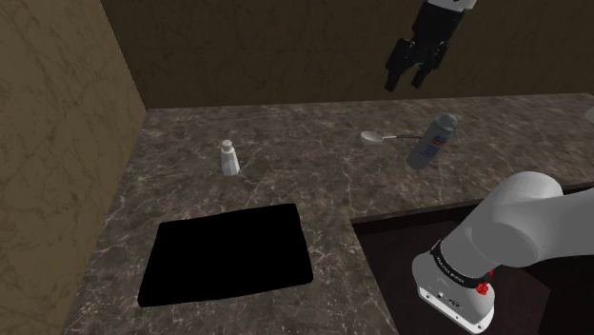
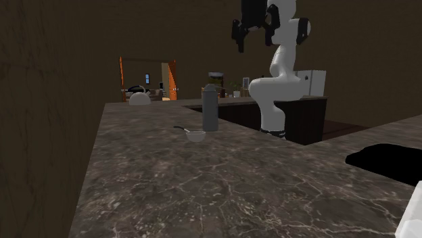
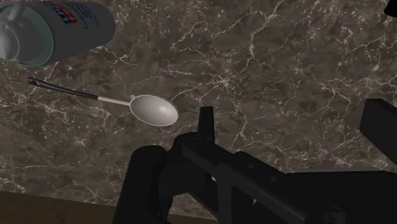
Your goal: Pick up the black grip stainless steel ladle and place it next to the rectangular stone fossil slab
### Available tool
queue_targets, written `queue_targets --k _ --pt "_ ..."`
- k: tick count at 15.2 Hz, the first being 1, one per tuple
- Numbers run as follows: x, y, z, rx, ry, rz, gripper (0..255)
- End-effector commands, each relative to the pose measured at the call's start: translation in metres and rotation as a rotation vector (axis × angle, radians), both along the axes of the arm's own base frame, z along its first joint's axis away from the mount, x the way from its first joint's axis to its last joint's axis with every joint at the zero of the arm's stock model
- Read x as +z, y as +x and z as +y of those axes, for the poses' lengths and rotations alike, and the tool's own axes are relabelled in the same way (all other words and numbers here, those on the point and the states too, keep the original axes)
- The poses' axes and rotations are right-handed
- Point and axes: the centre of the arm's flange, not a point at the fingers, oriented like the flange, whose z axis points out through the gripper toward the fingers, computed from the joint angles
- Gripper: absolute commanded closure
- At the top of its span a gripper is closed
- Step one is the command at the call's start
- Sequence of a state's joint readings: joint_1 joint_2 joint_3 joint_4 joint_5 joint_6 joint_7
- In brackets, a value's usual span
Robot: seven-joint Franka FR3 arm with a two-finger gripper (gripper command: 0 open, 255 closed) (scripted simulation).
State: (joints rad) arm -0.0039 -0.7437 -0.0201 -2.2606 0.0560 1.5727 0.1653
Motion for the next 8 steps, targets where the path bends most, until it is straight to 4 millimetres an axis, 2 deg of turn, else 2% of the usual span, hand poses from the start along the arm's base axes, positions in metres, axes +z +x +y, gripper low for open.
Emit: queue_targets --k 1,8 --pt "0.0 0.0 0.0 0.0 0.0 0.0 0" --pt "-0.068 -0.019 -0.055 0.324 -0.05 -0.019 0"
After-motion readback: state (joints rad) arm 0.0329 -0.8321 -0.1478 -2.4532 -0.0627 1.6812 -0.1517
